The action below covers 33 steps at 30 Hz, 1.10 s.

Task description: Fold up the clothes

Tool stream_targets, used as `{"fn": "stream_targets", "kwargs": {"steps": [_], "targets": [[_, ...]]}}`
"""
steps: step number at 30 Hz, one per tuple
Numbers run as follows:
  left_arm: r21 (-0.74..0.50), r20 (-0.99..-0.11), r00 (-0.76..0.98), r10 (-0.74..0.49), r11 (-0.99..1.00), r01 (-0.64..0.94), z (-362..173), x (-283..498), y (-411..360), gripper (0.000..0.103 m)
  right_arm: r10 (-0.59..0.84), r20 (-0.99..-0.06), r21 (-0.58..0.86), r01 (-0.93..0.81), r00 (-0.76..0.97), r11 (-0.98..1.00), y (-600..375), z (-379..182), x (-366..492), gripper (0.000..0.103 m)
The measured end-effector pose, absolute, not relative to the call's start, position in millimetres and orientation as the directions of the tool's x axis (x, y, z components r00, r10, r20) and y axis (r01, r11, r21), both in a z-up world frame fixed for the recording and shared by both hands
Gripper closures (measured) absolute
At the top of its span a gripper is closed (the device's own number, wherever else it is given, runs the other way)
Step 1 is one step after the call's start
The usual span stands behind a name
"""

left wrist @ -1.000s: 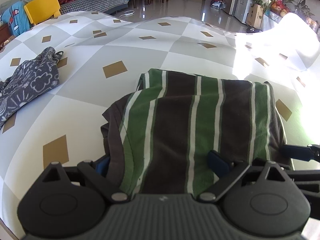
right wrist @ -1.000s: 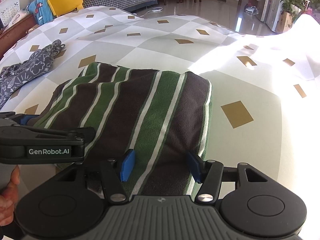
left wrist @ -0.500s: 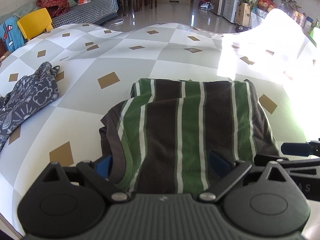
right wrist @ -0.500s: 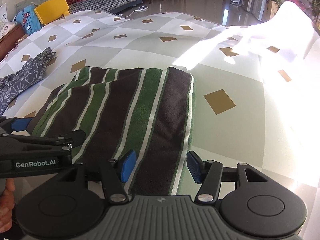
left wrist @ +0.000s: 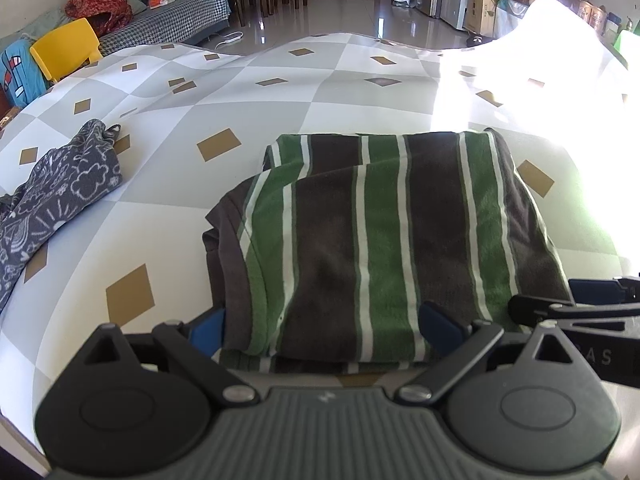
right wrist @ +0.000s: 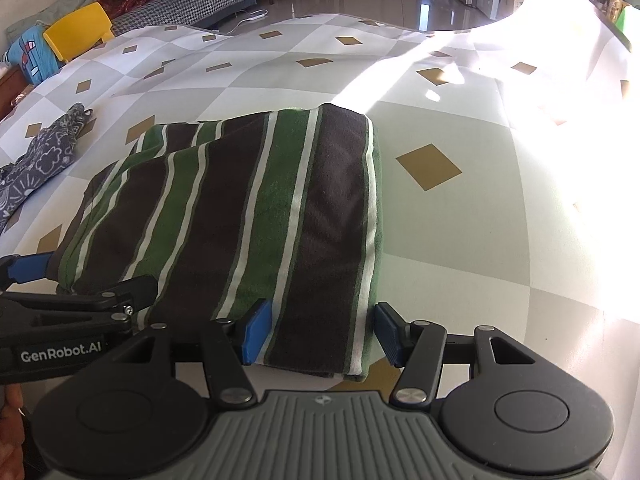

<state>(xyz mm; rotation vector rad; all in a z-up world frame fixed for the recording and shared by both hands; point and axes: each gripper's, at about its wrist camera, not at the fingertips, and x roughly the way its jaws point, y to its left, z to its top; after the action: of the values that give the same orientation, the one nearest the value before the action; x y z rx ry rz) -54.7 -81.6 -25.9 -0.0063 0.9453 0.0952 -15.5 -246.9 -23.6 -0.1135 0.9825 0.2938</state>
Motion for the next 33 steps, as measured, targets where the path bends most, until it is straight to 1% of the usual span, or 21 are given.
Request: {"fn": "stream_targets", "kwargs": {"steps": [4,9,11,13,16,33], "targets": [[0.060,-0.815,0.572,0.092,0.995,-0.075,-31,-55,-84,0.005,0.186,-0.827,0.029,-0.290,0.531,0.957,-245,-26,-18,0.048],[0.053,-0.825,0.558,0.089,0.995,-0.081,-35,-54,-83,0.005,0.181,-0.819,0.023,-0.284,0.545,0.958,-244,-27,-20,0.047],[0.049,-0.829,0.552,0.088,0.995,-0.085,-36,-54,-82,0.004,0.175,-0.819,0.019,-0.279,0.547,0.960,-243,-27,-20,0.047],[0.045,-0.835,0.543,0.089,0.995,-0.094,-38,-53,-81,0.000,0.168,-0.819,0.015,-0.273,0.548,0.962,-243,-27,-20,0.047],[0.024,-0.841,0.535,0.080,0.994,-0.111,-39,-53,-78,0.000,0.159,-0.818,0.010,-0.263,0.553,0.965,-242,-28,-21,0.047],[0.009,-0.847,0.525,0.081,0.990,-0.138,-41,-44,-81,0.000,0.123,-0.821,0.010,-0.201,0.558,0.980,-244,-28,-16,0.043]]}}
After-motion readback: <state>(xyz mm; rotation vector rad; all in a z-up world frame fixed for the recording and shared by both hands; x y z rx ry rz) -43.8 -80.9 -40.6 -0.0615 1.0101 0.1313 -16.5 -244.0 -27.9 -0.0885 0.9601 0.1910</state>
